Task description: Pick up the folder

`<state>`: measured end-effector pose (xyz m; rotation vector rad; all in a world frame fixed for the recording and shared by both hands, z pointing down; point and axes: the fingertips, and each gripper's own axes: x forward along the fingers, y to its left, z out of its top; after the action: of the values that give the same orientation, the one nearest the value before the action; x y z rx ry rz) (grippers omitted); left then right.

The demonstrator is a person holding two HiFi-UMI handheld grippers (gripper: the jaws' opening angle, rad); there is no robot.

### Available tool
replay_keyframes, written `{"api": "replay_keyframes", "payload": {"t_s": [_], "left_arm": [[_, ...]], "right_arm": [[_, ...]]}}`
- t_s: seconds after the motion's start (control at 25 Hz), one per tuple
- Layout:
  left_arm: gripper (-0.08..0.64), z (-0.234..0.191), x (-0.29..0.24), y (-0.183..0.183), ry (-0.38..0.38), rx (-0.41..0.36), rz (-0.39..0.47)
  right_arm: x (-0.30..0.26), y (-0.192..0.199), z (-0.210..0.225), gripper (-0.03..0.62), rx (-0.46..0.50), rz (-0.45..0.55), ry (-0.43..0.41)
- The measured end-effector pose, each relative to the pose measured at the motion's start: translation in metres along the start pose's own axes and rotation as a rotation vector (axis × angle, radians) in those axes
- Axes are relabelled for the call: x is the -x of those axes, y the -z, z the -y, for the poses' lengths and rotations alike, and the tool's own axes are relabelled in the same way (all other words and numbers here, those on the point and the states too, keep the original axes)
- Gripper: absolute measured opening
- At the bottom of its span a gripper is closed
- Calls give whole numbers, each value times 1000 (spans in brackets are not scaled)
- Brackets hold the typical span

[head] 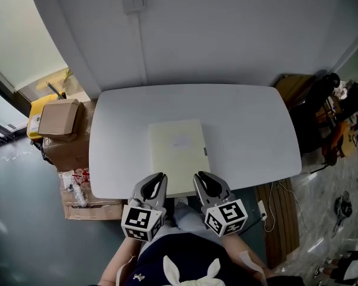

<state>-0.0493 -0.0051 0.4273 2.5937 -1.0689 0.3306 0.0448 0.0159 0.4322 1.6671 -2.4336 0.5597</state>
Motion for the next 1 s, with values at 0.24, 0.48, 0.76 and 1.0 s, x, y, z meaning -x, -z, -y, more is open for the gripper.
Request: {"api": "replay_keyframes", "payload": {"t_s": [0.24,0.48,0.76,1.0], "left_arm": [[15,-19,-12,-5,-37,3,-5],[82,-33,-26,-7,-76,6,-12],[126,-41,-42,-5,-99,6,-40],[143,-49,-54,1,-123,13,-63]], "right_arm": [[-19,-3,9,43,-5,-17,-20],[-33,-5,21,121,-12,-35,-32],[-48,-7,34,140,-7,-53,-37],[-62,-5,43,156,-10,-79,-61]]}}
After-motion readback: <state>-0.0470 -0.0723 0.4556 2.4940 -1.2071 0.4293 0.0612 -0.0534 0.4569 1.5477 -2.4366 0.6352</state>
